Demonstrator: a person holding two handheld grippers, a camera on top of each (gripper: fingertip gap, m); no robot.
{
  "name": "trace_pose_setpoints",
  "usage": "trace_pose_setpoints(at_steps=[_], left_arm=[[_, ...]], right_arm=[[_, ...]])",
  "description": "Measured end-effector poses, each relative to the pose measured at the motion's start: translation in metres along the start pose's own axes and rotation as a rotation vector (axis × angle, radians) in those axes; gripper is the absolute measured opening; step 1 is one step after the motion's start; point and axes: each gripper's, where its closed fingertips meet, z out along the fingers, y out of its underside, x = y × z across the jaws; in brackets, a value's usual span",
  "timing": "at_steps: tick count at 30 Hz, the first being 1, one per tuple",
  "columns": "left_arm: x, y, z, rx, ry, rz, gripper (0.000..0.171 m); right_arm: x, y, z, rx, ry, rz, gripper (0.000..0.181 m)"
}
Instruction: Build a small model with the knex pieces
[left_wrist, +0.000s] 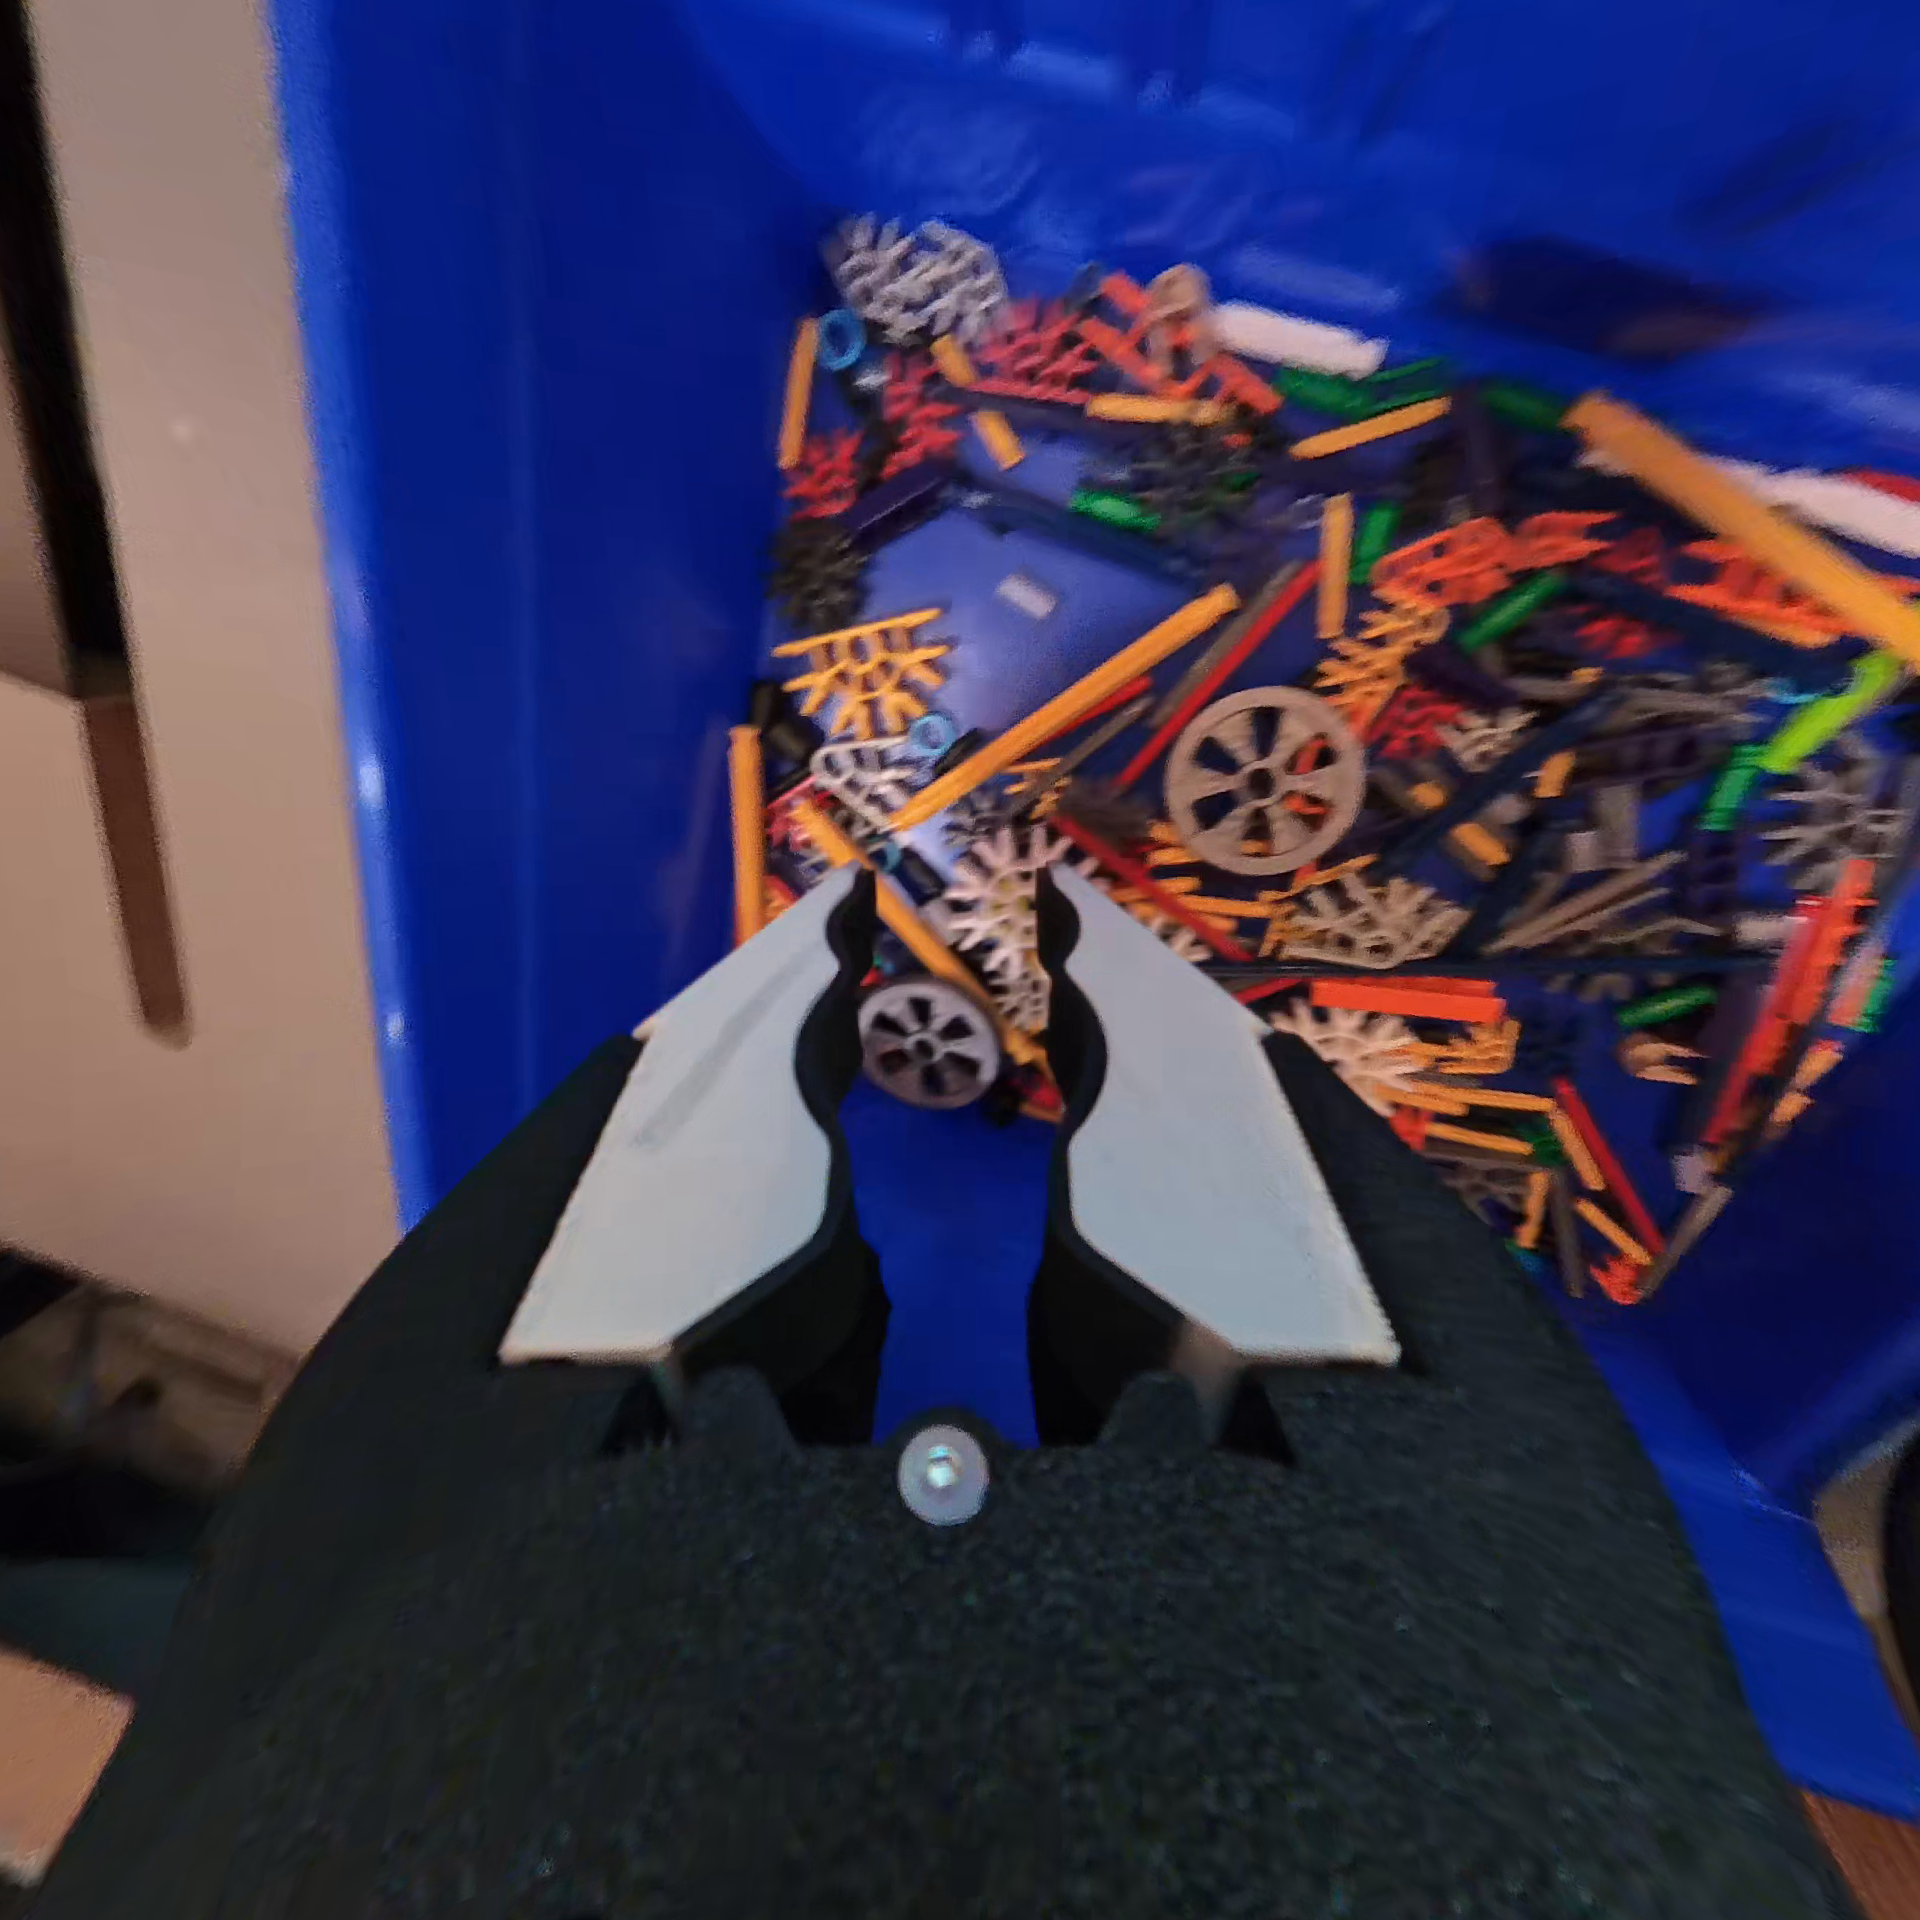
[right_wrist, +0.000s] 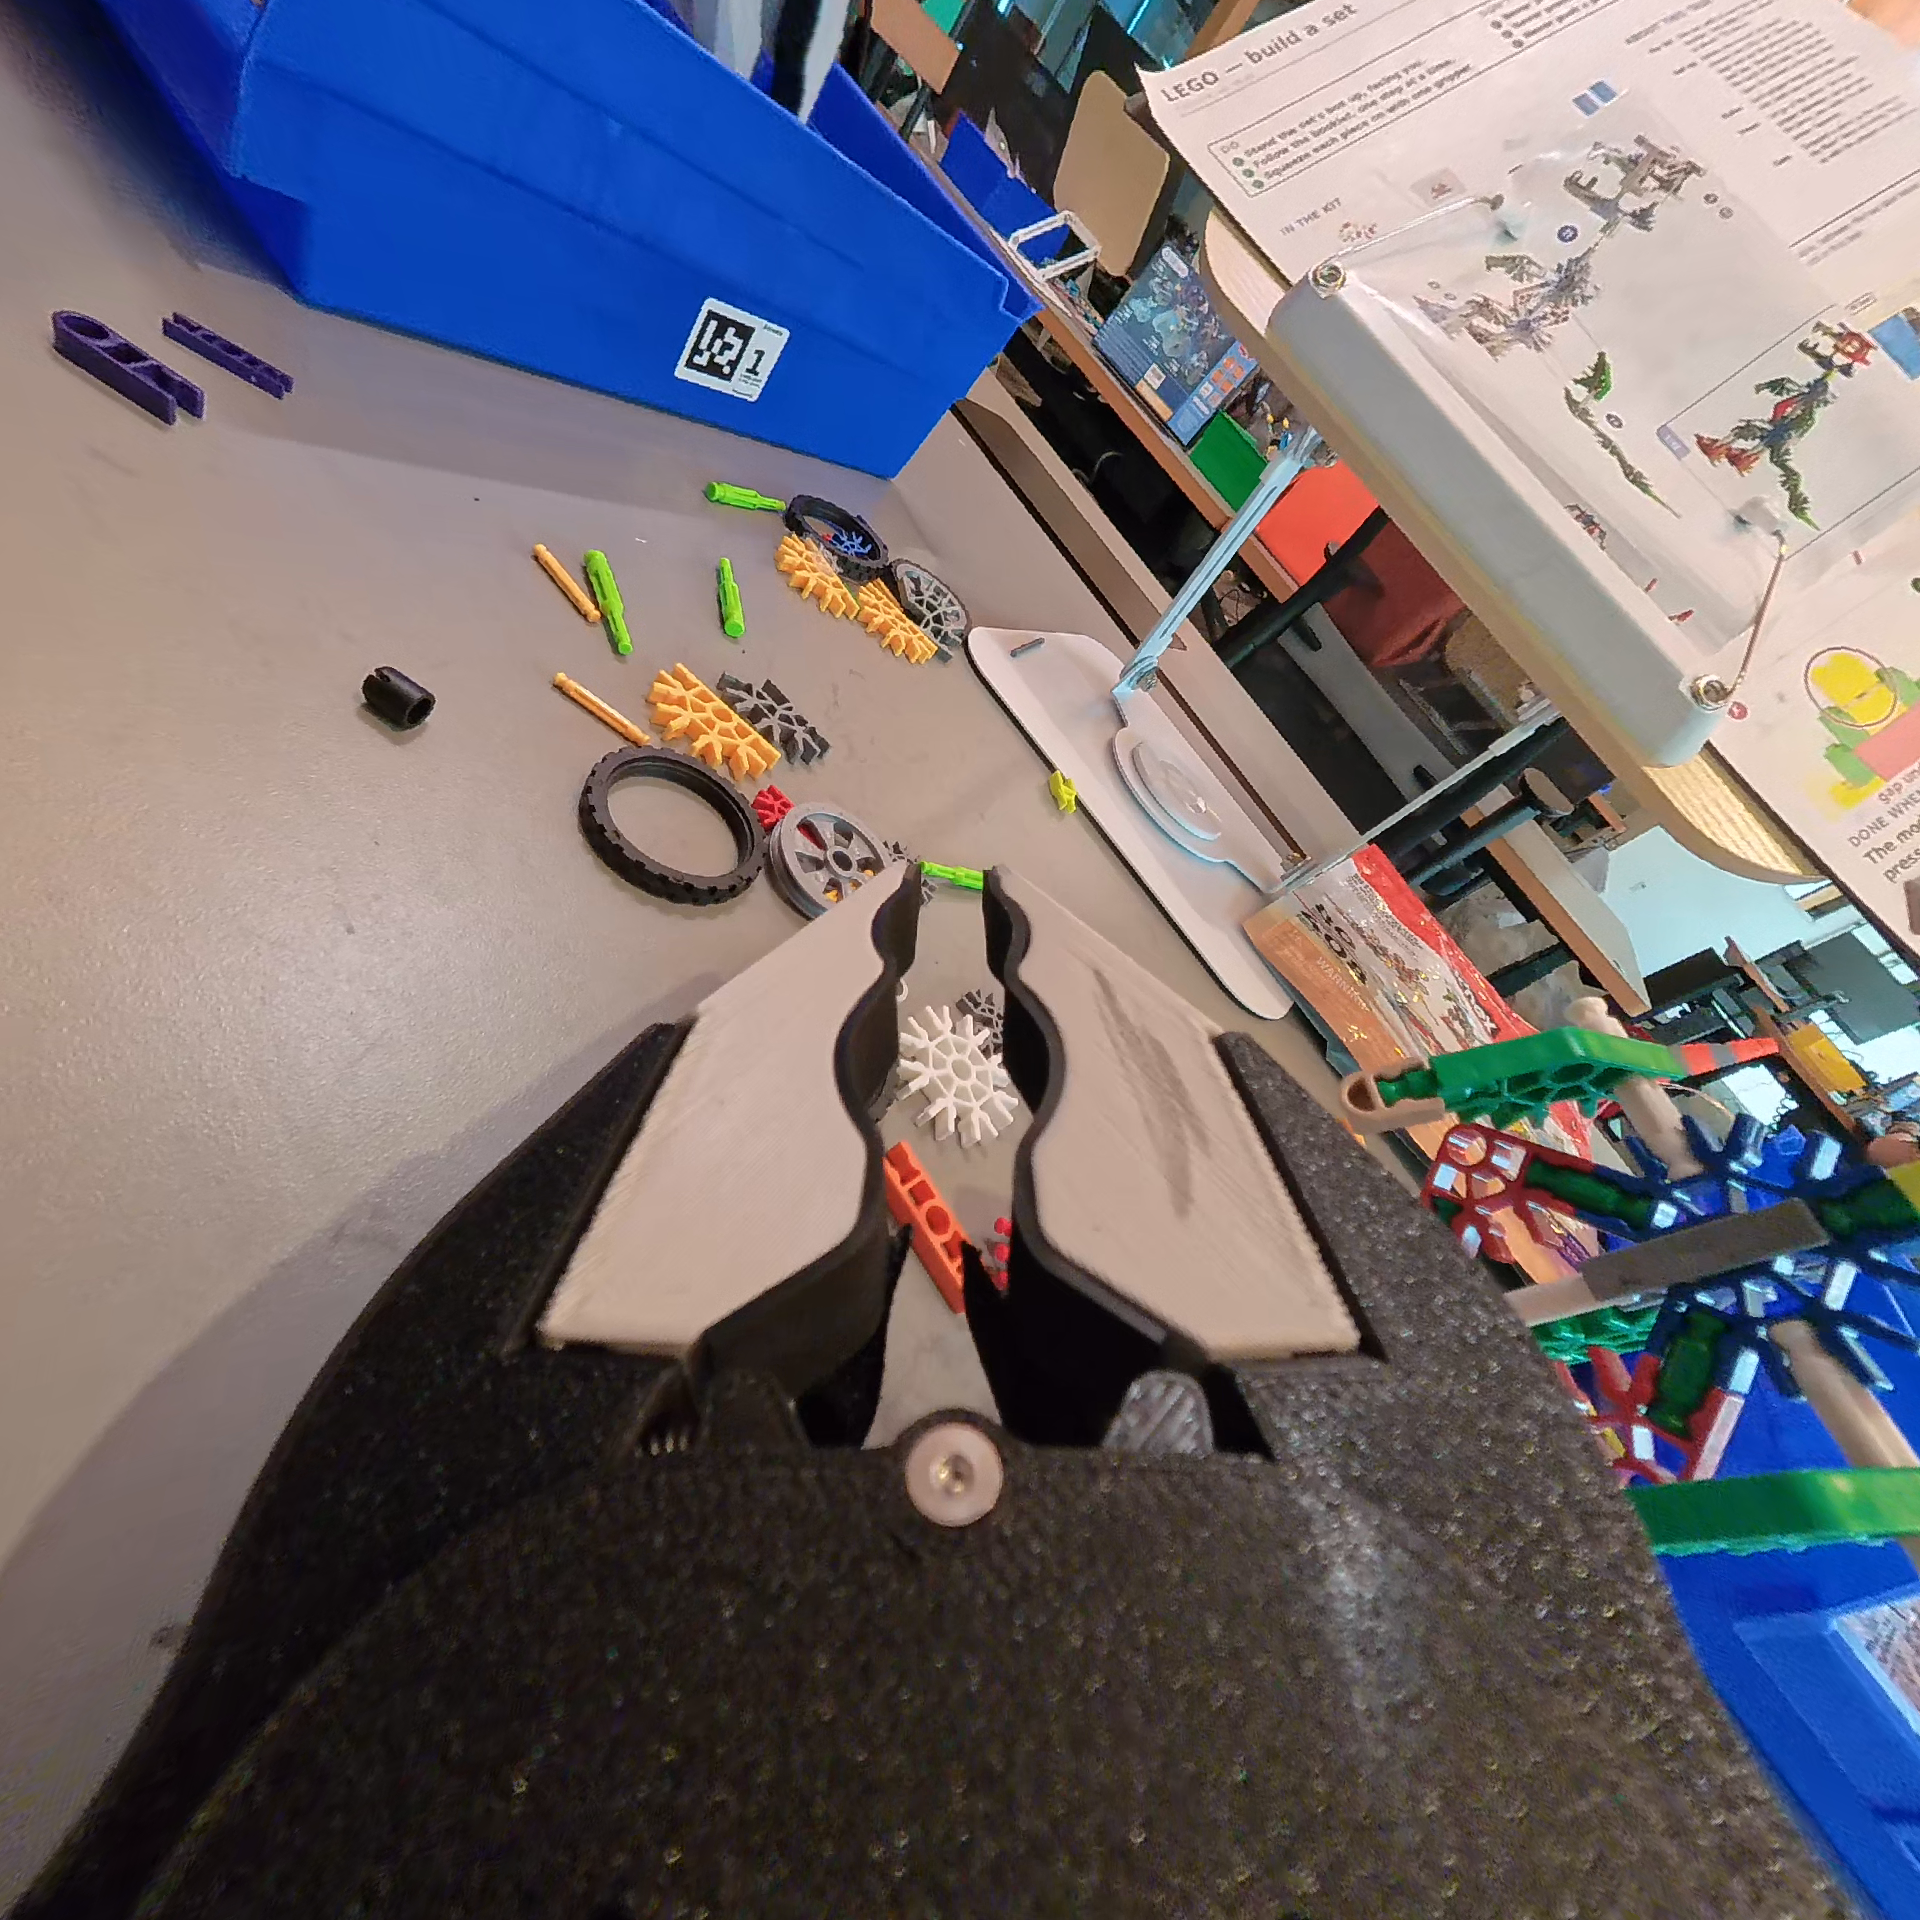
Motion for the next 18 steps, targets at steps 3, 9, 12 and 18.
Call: trace_pose_setpoints(at_steps=[3, 9, 12, 18], left_arm=[[-0.012, 0.009, 0.003, -0.059, -0.028, 0.005, 0.031], [-0.019, 0.023, 0.019, -0.167, -0.019, 0.007, 0.052], [-0.013, 0.034, 0.028, -0.231, 0.041, -0.03, 0.059], [-0.005, 0.038, 0.032, -0.246, 0.152, -0.083, 0.042]], right_arm=[[0.0, 0.0, 0.0, 0.002, 0.0, 0.002, 0.009], [0.001, -0.001, -0.001, 0.005, -0.002, 0.007, 0.009], [0.001, -0.001, -0.001, 0.005, -0.002, 0.008, 0.009], [0.001, -0.001, -0.001, 0.008, -0.004, 0.01, 0.009]])
